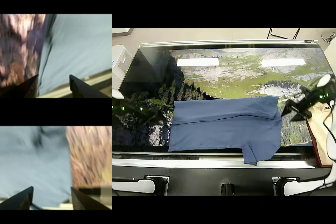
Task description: Fold the clothes and pants, and hang the long-sleeved shirts on hangers.
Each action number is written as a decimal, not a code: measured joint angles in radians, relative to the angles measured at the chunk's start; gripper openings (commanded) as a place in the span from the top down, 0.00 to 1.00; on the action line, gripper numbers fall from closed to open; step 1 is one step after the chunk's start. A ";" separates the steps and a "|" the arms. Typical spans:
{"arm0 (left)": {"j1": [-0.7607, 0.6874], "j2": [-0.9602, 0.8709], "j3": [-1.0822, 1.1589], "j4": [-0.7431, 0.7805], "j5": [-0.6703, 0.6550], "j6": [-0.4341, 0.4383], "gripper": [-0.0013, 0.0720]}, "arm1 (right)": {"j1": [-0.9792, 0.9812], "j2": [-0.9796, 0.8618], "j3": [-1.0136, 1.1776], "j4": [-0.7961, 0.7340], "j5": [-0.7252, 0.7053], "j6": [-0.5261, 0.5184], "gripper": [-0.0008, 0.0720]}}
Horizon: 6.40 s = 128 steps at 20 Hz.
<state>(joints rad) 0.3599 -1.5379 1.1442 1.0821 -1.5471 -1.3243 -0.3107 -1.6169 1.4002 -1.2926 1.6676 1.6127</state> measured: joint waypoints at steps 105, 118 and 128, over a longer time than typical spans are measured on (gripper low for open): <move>-1.100 -0.470 0.460 -0.803 0.922 -0.300 0.96 | 0.290 0.256 0.220 0.386 -0.079 0.066 0.93; -0.356 0.311 0.464 -0.249 0.552 -0.204 0.95 | 0.703 -0.226 0.220 0.667 -0.504 0.070 0.02; -0.273 0.602 0.463 -0.045 0.404 -0.185 0.95 | 0.403 -0.167 0.216 0.467 -0.338 0.067 0.07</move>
<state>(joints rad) 0.0868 -0.9360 1.6073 1.0370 -1.1431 -1.5097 0.0921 -1.7840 1.6165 -0.8261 1.3293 1.6794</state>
